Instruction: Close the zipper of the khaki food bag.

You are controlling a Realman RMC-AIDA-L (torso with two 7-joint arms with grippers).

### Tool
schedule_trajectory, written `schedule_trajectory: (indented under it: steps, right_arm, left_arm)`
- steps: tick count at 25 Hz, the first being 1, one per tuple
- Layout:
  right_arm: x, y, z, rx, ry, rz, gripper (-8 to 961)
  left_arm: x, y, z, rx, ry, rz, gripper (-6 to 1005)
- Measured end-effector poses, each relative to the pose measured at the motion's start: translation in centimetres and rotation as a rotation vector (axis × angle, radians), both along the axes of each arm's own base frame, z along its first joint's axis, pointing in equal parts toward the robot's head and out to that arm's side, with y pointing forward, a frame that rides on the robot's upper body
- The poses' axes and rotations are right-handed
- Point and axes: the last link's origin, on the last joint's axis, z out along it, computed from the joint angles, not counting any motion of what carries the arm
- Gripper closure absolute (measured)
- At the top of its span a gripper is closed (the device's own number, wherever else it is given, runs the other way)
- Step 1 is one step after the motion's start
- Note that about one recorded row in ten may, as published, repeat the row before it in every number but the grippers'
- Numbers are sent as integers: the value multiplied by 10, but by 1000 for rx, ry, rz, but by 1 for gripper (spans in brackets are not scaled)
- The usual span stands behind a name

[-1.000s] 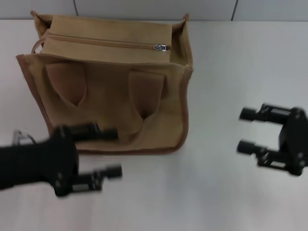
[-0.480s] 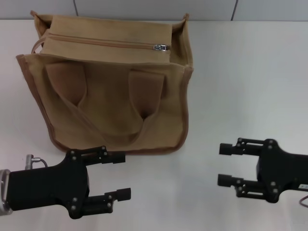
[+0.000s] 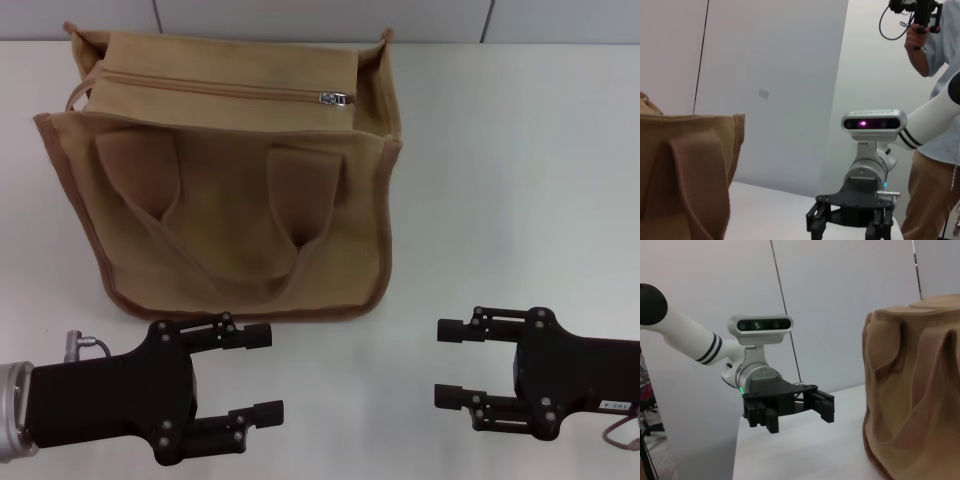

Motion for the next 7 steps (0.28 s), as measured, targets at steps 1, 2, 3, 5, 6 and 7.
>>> schedule_trajectory:
  steps: [1, 2, 3, 5, 6, 7]
  right_arm:
    - [0, -1, -1, -1, 1, -6, 301]
    - [1, -1, -2, -2, 2, -9, 301]
    - [1, -2, -3, -4, 5, -11, 301]
    - [1, -3, -5, -6, 7, -12, 301]
    - [1, -3, -5, -6, 8, -12, 301]
    - [1, -3, -5, -7, 8, -13, 301]
  left_arm:
    - [0, 0, 0, -3, -2, 2, 302]
    - [0, 0, -1, -4, -3, 3, 302]
    - [0, 0, -1, -3, -2, 4, 302]
    - [0, 0, -1, -3, -1, 4, 302]
    - [0, 0, -1, -3, -1, 4, 302]
    - [0, 0, -1, -3, -1, 3, 302]
